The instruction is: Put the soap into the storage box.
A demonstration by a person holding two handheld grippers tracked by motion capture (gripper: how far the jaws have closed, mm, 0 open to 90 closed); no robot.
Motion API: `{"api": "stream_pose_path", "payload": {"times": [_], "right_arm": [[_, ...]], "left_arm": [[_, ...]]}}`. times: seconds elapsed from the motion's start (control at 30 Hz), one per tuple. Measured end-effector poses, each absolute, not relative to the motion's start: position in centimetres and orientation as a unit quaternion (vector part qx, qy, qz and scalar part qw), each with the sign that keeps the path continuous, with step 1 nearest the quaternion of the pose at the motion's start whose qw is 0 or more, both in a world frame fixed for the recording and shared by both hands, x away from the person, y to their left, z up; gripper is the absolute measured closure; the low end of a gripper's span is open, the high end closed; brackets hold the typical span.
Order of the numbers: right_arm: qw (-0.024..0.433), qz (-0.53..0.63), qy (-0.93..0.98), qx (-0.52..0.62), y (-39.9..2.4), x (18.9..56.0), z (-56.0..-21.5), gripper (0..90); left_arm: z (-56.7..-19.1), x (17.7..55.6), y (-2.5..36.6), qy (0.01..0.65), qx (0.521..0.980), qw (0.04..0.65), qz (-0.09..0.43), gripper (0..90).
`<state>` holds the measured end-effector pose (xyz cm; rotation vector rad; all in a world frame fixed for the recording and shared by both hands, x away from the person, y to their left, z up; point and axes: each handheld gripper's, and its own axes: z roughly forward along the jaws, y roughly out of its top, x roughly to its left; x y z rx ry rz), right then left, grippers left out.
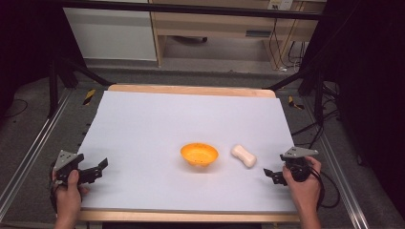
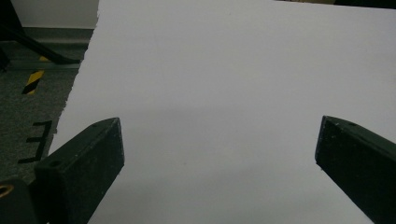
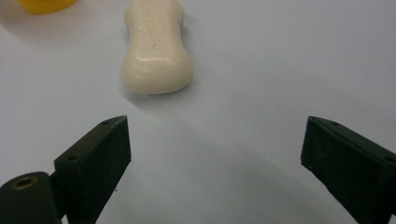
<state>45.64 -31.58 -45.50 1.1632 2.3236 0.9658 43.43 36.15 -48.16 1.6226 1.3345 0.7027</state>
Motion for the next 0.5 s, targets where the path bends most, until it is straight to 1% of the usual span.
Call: {"api": "stream_pose_path", "payload": {"times": [0.2,0.5], "right_arm": [[0.168,0.307,0.846,0.403,-30.7,46.7,-44.9,5.1],[0.15,0.266,0.872,0.382,-28.9,48.6,-43.9,4.0]], "left_arm": [[-48.2,43.5,36.2,0.54,0.655,0.447,0.282,0.8],[-48.2,43.5,36.2,0.54,0.655,0.448,0.28,0.8]]}}
